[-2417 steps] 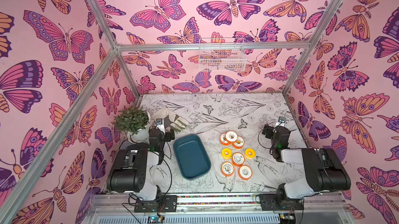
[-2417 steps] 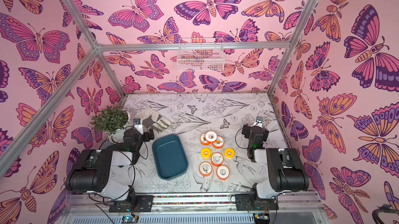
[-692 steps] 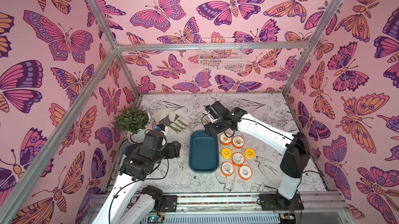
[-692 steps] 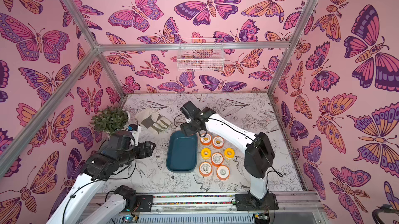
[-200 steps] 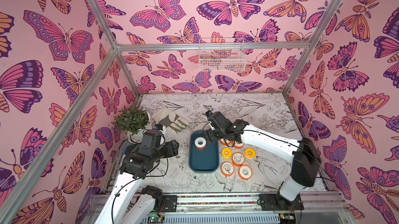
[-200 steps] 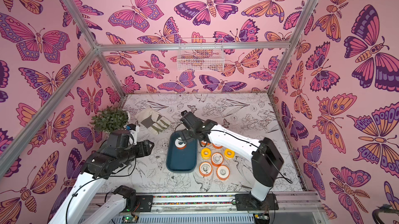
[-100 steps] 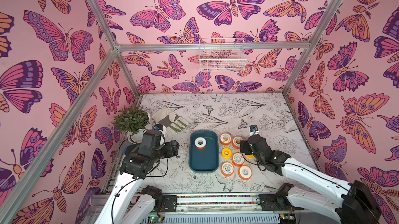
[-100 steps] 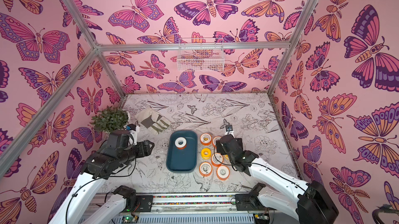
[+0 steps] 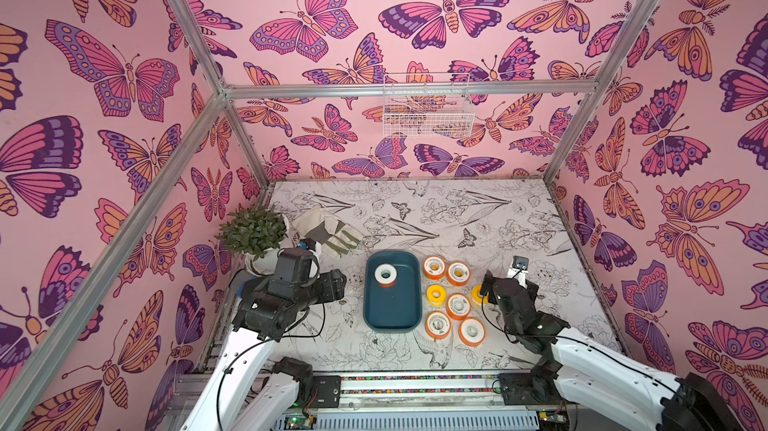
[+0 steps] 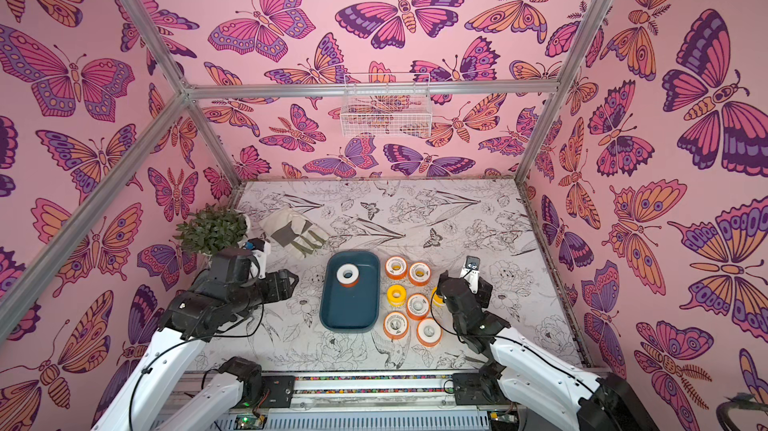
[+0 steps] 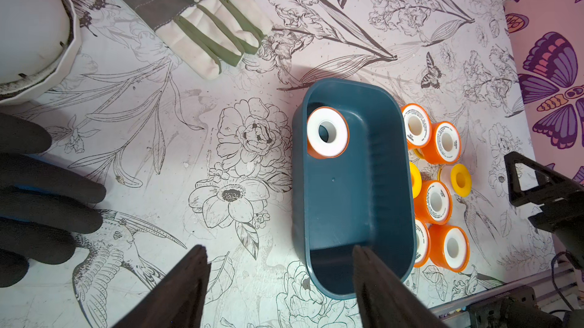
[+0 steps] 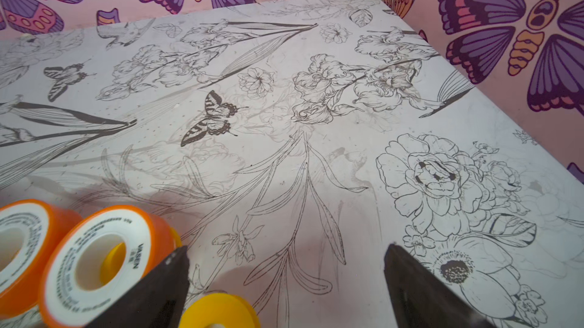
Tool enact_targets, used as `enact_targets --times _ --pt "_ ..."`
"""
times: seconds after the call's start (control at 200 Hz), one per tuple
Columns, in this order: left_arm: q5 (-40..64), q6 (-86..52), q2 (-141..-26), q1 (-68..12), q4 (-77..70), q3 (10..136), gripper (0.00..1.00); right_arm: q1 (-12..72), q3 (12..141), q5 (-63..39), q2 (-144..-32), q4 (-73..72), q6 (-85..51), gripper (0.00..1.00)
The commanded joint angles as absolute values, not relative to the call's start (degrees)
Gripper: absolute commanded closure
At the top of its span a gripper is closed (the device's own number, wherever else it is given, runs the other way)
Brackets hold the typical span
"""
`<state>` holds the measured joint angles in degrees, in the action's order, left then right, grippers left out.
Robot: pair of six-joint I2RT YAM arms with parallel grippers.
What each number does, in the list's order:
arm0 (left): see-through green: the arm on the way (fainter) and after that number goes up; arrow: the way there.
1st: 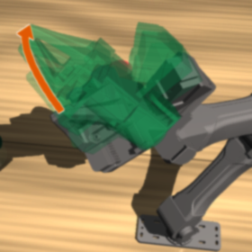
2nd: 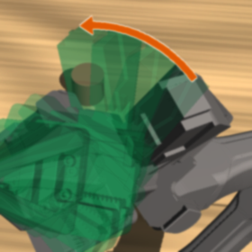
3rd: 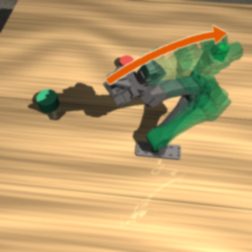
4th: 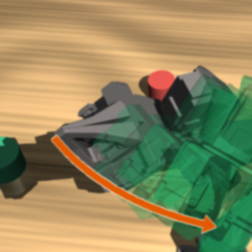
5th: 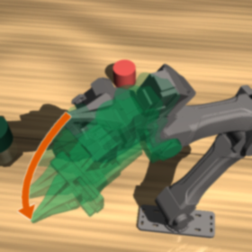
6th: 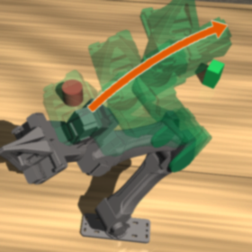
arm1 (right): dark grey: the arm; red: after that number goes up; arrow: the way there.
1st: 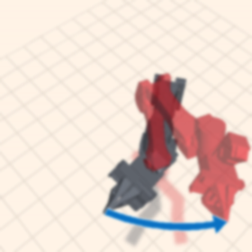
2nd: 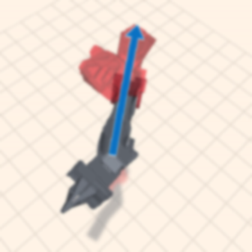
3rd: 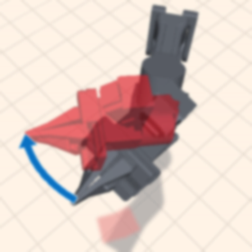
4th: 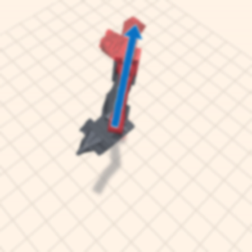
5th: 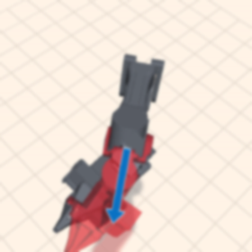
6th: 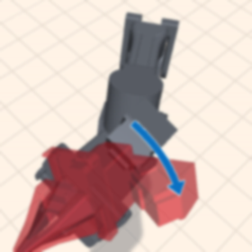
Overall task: Put the sealing tape into the storage box
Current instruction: Pick up the sealing tape at the center of the board.
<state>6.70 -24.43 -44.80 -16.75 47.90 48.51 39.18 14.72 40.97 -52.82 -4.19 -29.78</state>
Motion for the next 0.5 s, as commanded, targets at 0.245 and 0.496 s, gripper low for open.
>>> enact_targets --times 0.245,0.496 --pt "-0.74 -25.81 -56.73 -30.49 44.4 55.39 0.27 36.9 14.8 42.73 -53.24 -4.86 -34.53 0.01" --pt "-1.06 -20.92 -77.83 -40.39 43.45 70.97 0.22 36.12 15.03 42.53 -53.65 -4.09 -35.42 0.01"
